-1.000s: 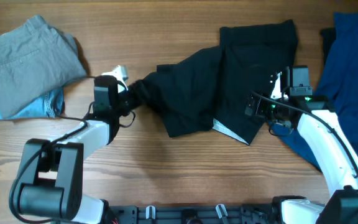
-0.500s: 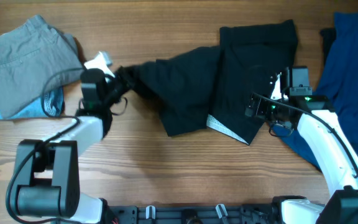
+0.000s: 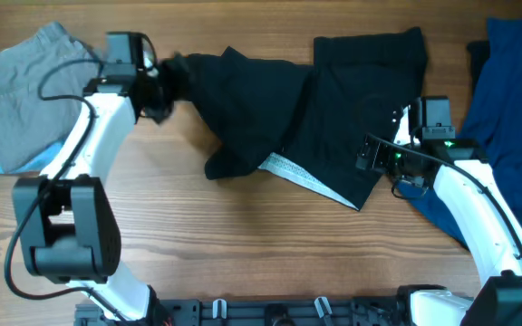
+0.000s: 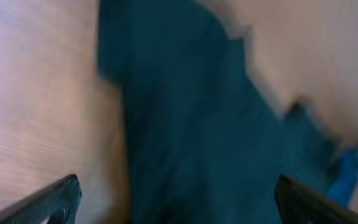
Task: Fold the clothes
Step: 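Grasp the trousers' far edge with the left gripper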
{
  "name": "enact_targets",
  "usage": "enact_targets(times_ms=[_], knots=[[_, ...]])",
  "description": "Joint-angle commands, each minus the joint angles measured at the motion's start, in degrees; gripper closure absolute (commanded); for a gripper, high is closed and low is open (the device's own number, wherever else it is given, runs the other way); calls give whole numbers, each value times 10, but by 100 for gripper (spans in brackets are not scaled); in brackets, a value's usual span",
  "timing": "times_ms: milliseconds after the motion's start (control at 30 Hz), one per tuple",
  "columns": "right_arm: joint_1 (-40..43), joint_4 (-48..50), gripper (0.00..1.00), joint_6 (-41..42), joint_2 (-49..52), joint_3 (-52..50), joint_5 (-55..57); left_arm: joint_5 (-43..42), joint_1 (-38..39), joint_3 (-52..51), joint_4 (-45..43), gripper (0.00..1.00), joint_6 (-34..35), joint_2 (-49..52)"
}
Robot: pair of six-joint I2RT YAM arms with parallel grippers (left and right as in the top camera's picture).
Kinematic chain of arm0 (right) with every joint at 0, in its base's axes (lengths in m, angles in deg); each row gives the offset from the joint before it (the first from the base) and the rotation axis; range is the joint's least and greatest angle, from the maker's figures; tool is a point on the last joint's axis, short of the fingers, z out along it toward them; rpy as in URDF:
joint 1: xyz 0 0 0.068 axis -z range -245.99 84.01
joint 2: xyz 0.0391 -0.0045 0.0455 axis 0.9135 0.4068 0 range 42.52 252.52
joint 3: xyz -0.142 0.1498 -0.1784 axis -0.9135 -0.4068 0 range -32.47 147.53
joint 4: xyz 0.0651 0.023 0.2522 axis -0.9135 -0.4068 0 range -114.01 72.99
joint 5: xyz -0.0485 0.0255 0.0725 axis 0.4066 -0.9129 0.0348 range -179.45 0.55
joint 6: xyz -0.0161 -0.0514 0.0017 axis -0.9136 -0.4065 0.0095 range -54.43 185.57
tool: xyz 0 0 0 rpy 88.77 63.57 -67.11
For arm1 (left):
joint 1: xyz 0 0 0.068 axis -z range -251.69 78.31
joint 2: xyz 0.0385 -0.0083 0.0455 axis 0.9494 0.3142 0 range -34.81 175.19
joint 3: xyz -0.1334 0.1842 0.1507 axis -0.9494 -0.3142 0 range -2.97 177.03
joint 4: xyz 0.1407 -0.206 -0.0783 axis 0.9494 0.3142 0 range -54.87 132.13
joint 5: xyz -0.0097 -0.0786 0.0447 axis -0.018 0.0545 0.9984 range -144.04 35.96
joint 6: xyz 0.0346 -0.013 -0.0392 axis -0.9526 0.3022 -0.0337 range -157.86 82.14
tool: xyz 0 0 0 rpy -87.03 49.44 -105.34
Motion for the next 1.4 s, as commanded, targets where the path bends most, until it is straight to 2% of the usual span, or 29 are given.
enact_targets(times_ms=[0, 100, 200, 267, 333, 367, 400, 433, 533, 600, 667, 700, 733, 767, 800, 933, 1000, 1067, 1233, 1267, 1333, 1367], knots=[[0, 1, 0, -10, -3, 2, -9, 3, 34, 0, 66, 0, -30, -2], [0, 0, 0, -18, -3, 2, -10, 33, 62, -16, 46, 0, -26, 8], [0, -1, 0, -21, -3, 2, -10, 33, 76, -19, 5, 2, -21, 68], [0, -1, 0, -22, -3, 2, -10, 33, 78, -19, -44, 16, -21, 110], [0, -1, 0, -22, -3, 2, -9, 33, 78, -19, -87, 36, -21, 124], [0, 0, 0, -22, -3, 2, -9, 33, 78, -19, -115, 49, -21, 126], [0, 0, 0, -22, -3, 2, -9, 33, 78, -19, -157, 81, -21, 126], [0, 1, 0, -22, -3, 2, -9, 33, 78, -18, -192, 96, -21, 126], [0, 0, 0, -22, -3, 2, -9, 31, 76, 11, -323, 96, -9, 125], [0, 0, 0, -22, -3, 2, -10, 37, 70, 77, -404, 96, -6, 125], [0, 0, 0, -22, -3, 2, -9, 98, 66, 165, -415, 96, -5, 125], [0, 0, 0, -22, -3, 2, -10, 119, 64, 190, -408, 77, -13, 125], [0, -2, 0, -22, -3, 2, -9, 122, 63, 192, -398, 44, -13, 125], [0, -3, 0, -22, -3, 2, -10, 124, 58, 192, -346, 7, -13, 126], [0, -3, 0, -22, -3, 2, -10, 130, 55, 192, -288, 0, -15, 129], [0, -3, 0, -22, -3, 2, -9, 134, 57, 192, 10, 0, -54, 156], [0, -4, 0, -22, -3, 2, -10, 134, 63, 190, 100, 0, -56, 169], [0, -1, 0, -22, -3, 2, -10, 134, 73, 190, 128, 0, -56, 191], [0, -4, 0, -22, -3, 2, -9, 125, 96, 190, 120, 0, -45, 241], [0, -4, 0, -22, -3, 2, -9, 118, 101, 190, 123, 4, -38, 253], [0, -4, 0, -22, -3, 2, -9, 117, 106, 190, 125, 25, -39, 260], [0, -4, 0, -22, -3, 2, -10, 117, 107, 190, 128, 50, -39, 260]])
